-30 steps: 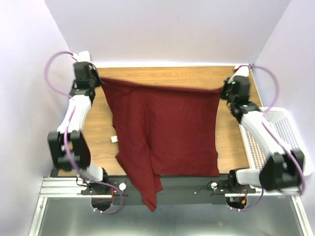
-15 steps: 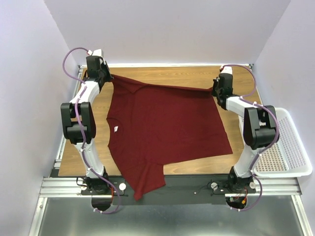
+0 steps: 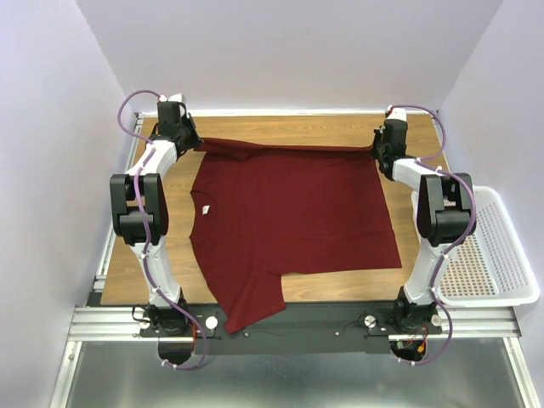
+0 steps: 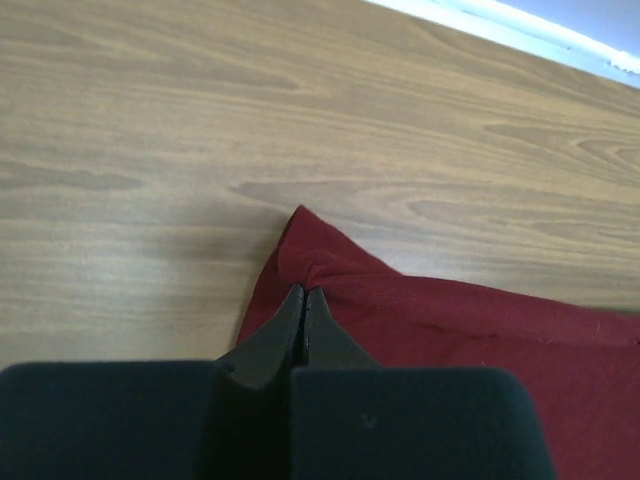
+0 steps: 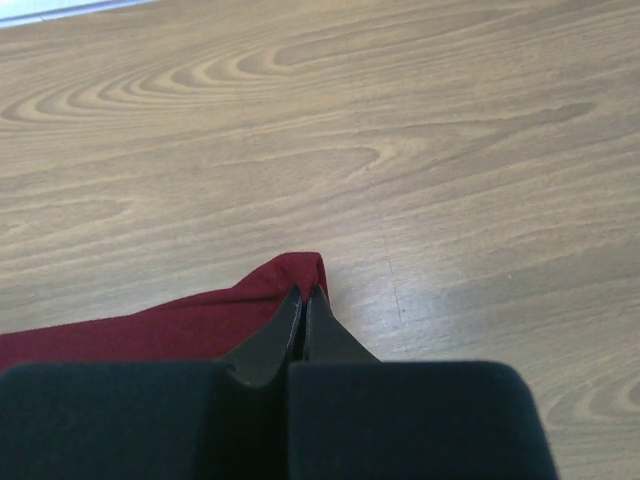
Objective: Fold and stack the t-shirts
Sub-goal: Flatten the tshirt out, then fold the tshirt
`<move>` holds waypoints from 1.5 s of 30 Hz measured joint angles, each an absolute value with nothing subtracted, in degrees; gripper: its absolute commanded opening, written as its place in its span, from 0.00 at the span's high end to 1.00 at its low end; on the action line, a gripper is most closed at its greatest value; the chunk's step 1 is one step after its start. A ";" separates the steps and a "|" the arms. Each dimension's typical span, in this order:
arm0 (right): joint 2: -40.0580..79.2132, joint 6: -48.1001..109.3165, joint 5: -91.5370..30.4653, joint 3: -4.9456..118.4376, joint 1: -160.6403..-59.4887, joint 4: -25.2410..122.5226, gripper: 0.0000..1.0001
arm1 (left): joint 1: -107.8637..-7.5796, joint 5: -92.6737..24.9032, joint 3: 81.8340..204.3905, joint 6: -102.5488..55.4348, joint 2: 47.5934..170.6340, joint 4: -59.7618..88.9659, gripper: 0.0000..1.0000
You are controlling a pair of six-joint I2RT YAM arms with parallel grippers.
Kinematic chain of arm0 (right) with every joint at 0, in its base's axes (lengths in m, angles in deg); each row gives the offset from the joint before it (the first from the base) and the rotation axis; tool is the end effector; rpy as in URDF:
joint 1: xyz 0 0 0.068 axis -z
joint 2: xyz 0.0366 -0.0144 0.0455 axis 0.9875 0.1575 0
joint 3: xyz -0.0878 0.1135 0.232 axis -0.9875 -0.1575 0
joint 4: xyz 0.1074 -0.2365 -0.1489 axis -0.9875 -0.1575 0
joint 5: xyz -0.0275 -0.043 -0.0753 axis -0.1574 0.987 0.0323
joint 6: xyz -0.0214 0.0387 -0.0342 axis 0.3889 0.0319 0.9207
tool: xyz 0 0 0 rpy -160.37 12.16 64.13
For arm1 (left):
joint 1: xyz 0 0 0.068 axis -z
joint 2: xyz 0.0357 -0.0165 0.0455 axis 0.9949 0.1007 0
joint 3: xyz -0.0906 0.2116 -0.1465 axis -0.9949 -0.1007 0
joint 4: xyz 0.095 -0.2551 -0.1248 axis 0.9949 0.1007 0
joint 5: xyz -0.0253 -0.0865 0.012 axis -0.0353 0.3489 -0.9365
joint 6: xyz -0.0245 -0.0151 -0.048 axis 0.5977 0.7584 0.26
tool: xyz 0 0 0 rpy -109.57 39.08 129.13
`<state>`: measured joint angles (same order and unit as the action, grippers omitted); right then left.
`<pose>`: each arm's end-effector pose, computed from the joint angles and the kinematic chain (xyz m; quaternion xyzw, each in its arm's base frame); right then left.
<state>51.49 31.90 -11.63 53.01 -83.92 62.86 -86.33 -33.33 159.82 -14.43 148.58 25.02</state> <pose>0.4765 0.0172 0.1628 0.0697 0.8493 -0.0454 0.5213 0.5062 0.0127 0.2187 -0.1392 0.8713 -0.1423 0.4486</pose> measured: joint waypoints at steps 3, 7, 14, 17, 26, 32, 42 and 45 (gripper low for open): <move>51.46 31.47 -11.56 53.16 -83.92 62.71 0.99 | -86.05 -33.35 159.26 -14.08 148.31 27.10 1.00; 51.36 31.47 -10.71 53.16 -83.92 61.53 0.99 | -85.46 -33.35 157.99 -14.06 146.83 30.77 1.00; 49.58 31.44 -8.26 52.14 -83.88 59.56 0.99 | -84.95 -33.13 156.11 -14.10 141.25 36.61 1.00; 48.97 31.42 -7.91 51.74 -83.86 59.19 0.99 | -84.95 -32.61 155.28 -14.12 138.72 37.94 1.00; 44.38 29.02 -7.54 48.62 -83.83 56.00 0.99 | -84.95 -31.80 147.54 -14.19 134.39 40.15 1.00; 41.91 27.45 -7.43 47.24 -83.81 53.66 0.99 | -84.95 -31.10 143.04 -14.03 132.05 40.82 1.00; 40.97 24.76 -6.86 44.27 -83.81 50.82 0.99 | -84.95 -29.63 139.48 -14.10 128.03 40.82 1.00; 40.91 23.75 -6.82 42.87 -83.79 49.25 0.99 | -84.95 -29.55 137.97 -14.10 127.66 40.85 1.00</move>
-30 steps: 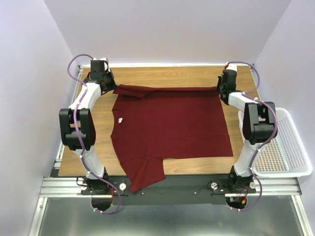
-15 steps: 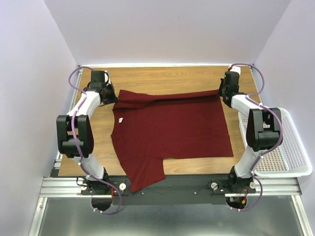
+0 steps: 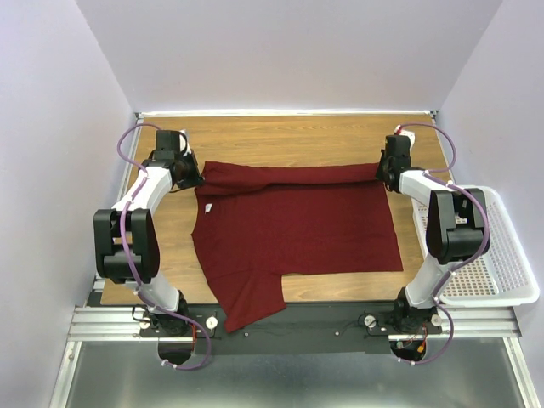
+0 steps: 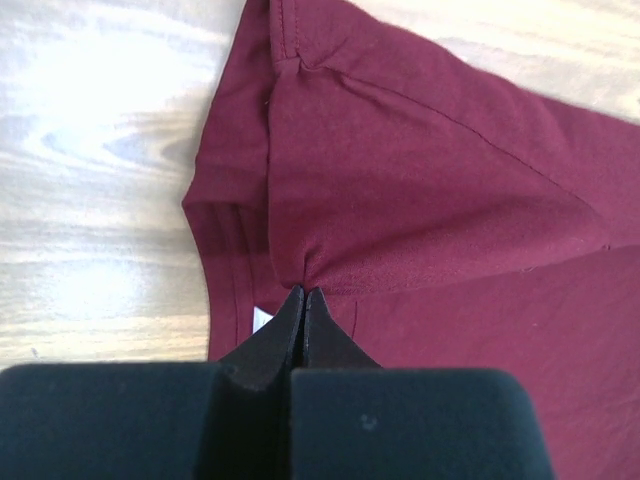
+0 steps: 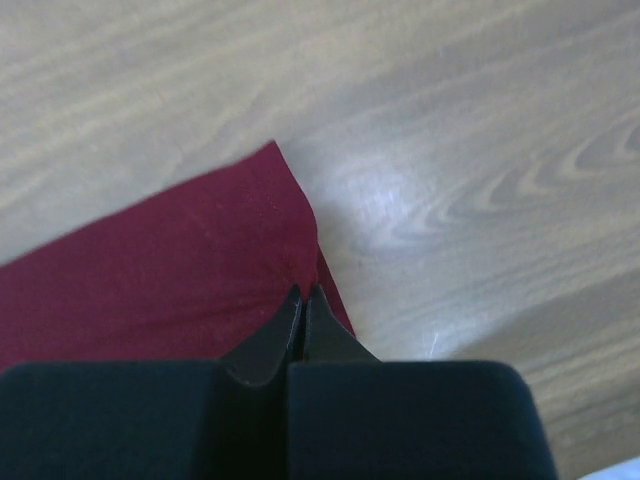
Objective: Fold and stack the t-shirts
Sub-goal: Fold the tshirt
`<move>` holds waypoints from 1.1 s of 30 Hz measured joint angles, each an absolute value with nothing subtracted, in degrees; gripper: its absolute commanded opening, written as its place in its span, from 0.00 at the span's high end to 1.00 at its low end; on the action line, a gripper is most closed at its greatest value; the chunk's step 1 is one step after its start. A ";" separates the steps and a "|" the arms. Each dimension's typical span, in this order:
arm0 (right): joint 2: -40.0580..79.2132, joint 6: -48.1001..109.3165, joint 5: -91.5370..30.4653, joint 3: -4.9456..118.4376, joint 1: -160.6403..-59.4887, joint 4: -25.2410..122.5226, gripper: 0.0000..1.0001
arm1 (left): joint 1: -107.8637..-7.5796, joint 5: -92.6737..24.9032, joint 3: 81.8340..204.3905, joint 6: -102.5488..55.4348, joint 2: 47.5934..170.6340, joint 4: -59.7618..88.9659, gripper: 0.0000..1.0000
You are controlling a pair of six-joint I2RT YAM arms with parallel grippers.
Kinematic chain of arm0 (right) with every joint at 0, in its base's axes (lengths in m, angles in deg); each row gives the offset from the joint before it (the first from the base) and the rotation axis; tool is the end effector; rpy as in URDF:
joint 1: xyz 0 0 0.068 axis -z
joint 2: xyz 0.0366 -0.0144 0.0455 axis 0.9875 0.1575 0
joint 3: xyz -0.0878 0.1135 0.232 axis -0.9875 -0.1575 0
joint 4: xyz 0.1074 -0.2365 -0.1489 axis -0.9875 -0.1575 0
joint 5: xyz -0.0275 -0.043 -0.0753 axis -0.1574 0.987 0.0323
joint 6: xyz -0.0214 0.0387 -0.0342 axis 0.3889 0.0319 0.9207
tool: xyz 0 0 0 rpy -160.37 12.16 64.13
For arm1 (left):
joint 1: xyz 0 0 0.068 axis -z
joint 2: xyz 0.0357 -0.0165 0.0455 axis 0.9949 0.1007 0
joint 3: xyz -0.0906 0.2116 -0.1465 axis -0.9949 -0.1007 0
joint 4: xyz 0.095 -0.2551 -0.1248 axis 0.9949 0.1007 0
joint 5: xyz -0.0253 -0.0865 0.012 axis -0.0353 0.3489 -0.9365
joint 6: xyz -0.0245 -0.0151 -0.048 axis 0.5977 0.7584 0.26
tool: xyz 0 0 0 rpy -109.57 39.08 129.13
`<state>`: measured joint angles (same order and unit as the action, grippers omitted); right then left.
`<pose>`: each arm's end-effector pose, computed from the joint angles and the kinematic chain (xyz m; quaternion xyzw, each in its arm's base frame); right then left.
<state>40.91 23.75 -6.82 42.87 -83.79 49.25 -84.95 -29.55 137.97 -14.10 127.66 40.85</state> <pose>0.4165 0.0100 0.1588 0.1429 0.8902 -0.0663 0.4274 0.3899 -0.0035 0.2144 -0.1411 0.9272 -0.1602 0.3078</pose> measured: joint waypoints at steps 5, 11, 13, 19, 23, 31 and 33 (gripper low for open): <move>40.67 22.11 -6.75 41.12 -83.64 47.26 0.99 | -84.95 -29.15 135.85 -14.10 127.35 40.87 1.00; 40.03 20.32 -6.16 40.57 -83.55 45.79 0.99 | -84.95 -28.13 134.86 -14.10 126.37 40.80 1.00; 40.03 19.84 -5.75 40.57 -83.55 45.23 0.99 | -84.95 -27.75 134.86 -14.10 126.15 40.80 1.00; 40.03 18.92 -4.15 40.57 -83.55 42.80 0.99 | -84.95 -26.51 134.84 -14.10 125.28 40.85 1.00; 40.03 18.64 -3.78 40.62 -83.55 41.88 0.99 | -84.95 -26.16 134.38 -14.08 123.68 41.00 1.00; 40.10 18.07 -2.82 40.90 -83.55 40.09 0.98 | -84.84 -25.31 129.14 -13.57 120.32 40.82 1.00; 40.27 17.96 -2.69 41.08 -83.55 39.72 0.97 | -84.73 -25.00 127.91 -13.12 120.16 40.72 1.00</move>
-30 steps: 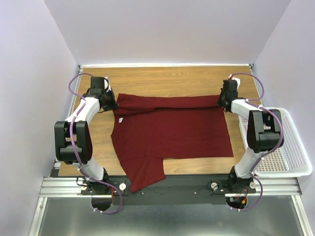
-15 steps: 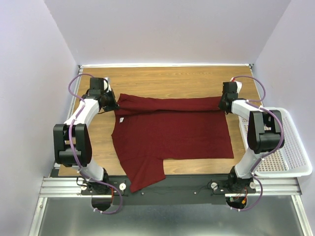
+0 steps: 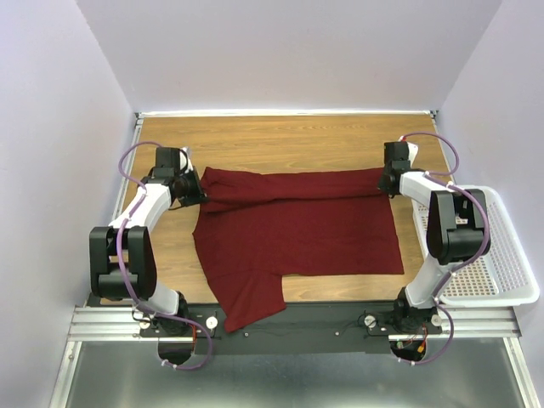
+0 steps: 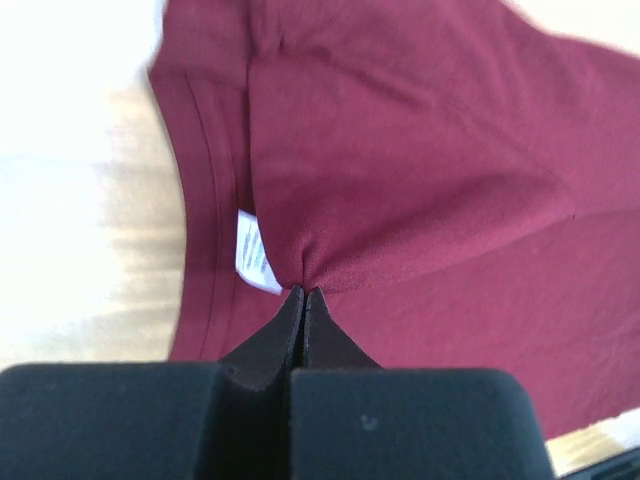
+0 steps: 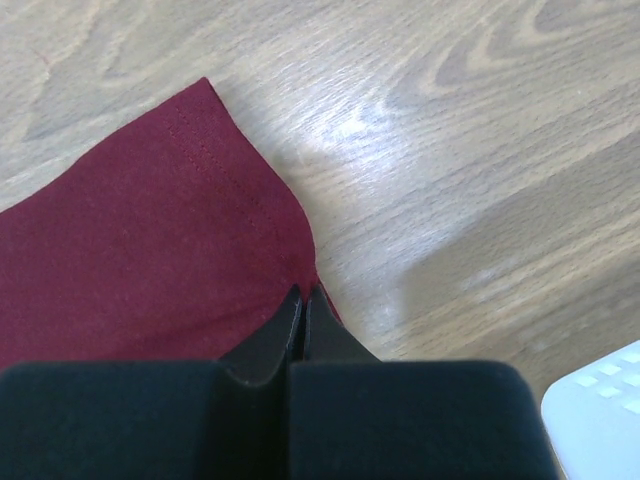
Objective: Fold and stack the t-shirts
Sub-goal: Fold the tshirt
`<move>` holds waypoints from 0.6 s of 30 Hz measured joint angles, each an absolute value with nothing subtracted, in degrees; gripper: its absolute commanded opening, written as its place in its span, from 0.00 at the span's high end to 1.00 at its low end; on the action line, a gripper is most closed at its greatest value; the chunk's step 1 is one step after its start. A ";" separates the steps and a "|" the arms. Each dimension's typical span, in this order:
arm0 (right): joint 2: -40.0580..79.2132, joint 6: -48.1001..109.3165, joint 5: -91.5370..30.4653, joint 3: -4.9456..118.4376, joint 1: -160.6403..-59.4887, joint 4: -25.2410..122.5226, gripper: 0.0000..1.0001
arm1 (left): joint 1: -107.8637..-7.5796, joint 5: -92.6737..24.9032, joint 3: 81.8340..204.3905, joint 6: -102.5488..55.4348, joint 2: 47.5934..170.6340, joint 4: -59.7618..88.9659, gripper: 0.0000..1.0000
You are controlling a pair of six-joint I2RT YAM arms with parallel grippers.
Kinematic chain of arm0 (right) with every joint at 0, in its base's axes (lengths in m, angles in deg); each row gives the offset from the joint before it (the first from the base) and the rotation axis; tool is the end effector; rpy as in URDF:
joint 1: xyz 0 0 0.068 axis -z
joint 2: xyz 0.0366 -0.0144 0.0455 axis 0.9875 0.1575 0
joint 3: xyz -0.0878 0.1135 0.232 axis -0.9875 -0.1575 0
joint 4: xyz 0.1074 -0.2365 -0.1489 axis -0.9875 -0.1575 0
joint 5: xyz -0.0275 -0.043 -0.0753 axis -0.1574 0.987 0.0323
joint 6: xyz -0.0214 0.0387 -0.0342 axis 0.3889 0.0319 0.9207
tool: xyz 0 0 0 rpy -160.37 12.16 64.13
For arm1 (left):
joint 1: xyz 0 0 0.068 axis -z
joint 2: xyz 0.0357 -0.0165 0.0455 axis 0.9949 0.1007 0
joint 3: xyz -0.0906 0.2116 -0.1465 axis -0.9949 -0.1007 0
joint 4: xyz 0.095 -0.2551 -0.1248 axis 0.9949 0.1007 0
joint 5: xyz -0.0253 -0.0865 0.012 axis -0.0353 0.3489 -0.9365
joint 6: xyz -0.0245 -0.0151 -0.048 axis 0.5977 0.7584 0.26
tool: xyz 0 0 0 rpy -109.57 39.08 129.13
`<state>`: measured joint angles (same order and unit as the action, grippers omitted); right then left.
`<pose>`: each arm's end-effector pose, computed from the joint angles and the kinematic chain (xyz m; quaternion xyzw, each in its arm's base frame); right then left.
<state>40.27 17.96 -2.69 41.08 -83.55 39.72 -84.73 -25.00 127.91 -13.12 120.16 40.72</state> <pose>0.3956 0.0046 0.1406 0.1935 0.9104 -0.1000 0.3517 0.3475 -0.0083 0.1997 -0.1377 0.9301 -0.1968 0.2778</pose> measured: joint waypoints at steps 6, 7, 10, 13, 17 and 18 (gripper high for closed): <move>42.35 17.78 -2.58 42.17 -83.55 38.91 0.80 | -83.14 -24.30 124.48 -11.06 118.72 40.21 1.00; 42.66 17.85 -2.56 42.32 -83.55 38.69 0.74 | -82.51 -24.17 124.33 -10.73 118.41 40.10 1.00; 43.03 18.22 -2.54 42.80 -83.44 38.12 0.52 | -81.24 -23.47 124.15 -9.86 117.30 39.86 1.00; 43.01 18.24 -2.40 43.35 -83.33 37.20 0.41 | -80.76 -23.23 124.13 -8.88 116.16 39.51 1.00; 42.20 17.96 -2.49 44.27 -83.22 35.48 0.37 | -80.76 -23.21 124.09 -7.74 114.74 39.47 1.00; 41.76 17.96 -2.49 44.53 -83.24 35.11 0.37 | -80.76 -23.19 124.04 -7.35 114.15 39.49 1.00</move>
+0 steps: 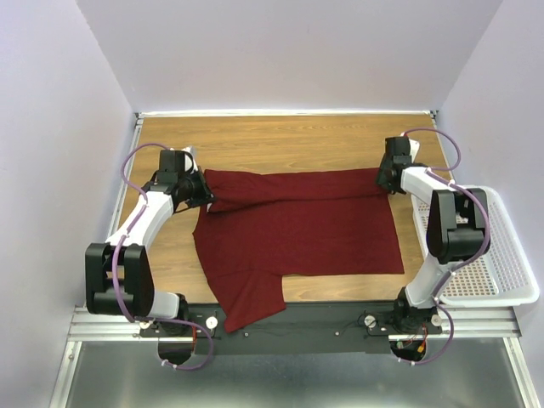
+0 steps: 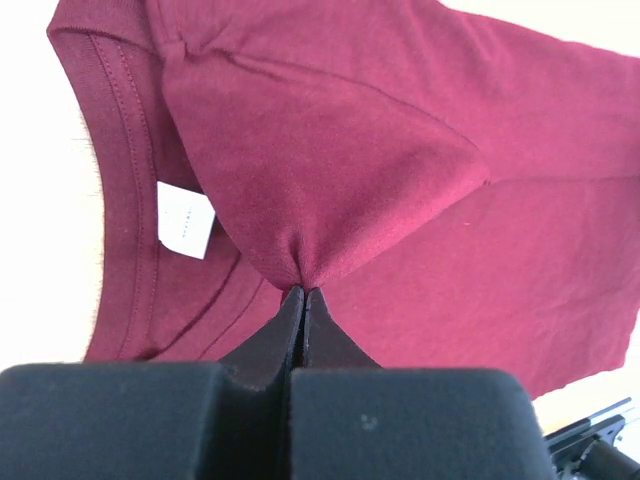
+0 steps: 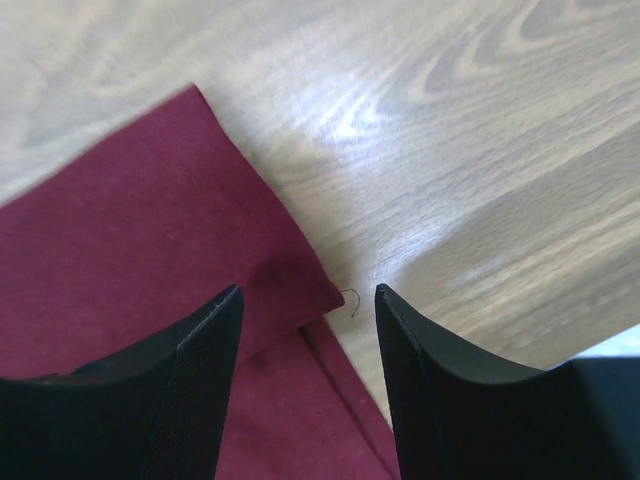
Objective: Fold and stack the t-shirts
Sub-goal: Fold the tshirt
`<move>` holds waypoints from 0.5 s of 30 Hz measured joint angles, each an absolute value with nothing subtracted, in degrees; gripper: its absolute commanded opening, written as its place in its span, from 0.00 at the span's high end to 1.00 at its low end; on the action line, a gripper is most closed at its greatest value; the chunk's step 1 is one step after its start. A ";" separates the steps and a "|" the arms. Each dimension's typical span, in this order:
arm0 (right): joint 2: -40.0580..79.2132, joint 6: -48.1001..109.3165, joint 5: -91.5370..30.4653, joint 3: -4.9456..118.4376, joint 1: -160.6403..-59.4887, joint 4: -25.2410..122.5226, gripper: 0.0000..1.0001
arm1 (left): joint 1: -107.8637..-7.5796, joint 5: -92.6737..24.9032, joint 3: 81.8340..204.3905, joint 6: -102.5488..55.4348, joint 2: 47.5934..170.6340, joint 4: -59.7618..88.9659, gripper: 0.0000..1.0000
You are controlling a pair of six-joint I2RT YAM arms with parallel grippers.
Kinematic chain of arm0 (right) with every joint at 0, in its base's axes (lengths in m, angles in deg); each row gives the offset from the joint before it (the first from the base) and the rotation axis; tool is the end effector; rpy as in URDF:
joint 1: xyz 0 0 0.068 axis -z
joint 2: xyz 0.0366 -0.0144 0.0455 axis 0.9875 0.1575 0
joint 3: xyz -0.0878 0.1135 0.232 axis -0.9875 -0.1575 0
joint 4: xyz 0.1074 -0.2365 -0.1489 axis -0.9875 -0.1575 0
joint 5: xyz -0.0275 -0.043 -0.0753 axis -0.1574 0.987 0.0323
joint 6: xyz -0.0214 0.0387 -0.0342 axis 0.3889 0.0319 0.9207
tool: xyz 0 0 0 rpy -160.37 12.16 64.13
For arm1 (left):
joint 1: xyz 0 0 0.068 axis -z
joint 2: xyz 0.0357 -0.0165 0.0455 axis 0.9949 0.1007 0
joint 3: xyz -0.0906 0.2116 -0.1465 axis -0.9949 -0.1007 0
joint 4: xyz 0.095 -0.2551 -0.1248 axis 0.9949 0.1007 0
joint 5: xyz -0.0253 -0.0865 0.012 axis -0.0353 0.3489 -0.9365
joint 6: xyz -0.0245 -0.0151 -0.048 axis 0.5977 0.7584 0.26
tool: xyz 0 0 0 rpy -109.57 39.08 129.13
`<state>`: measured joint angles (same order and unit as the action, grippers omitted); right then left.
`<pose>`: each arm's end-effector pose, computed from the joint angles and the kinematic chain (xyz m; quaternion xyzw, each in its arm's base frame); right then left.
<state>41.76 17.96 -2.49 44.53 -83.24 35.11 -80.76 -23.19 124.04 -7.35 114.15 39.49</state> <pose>0.4030 0.0026 0.1447 0.1938 0.9173 -0.1079 0.3307 0.3265 -0.0323 0.2113 -0.1405 0.9183 -0.2396 0.2822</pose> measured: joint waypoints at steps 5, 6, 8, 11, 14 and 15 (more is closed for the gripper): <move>38.81 17.94 -2.67 45.71 -83.83 34.12 0.36 | -79.95 -22.95 123.94 -6.06 112.14 39.40 1.00; 37.98 17.96 -2.95 45.73 -84.01 34.08 0.36 | -79.71 -22.86 123.94 -5.90 112.05 39.36 1.00; 36.91 17.98 -3.43 45.78 -84.45 34.08 0.36 | -78.44 -22.64 123.59 -5.42 112.03 38.90 1.00; 35.86 18.13 -4.48 45.78 -85.39 34.08 0.36 | -76.63 -22.16 121.97 -4.53 111.92 38.42 1.00; 35.66 18.86 -5.73 45.78 -86.24 34.08 0.36 | -75.45 -21.92 120.46 -3.72 111.90 38.51 1.00; 35.66 19.05 -6.08 45.80 -86.43 34.06 0.36 | -75.25 -21.92 120.22 -3.56 111.88 38.46 1.00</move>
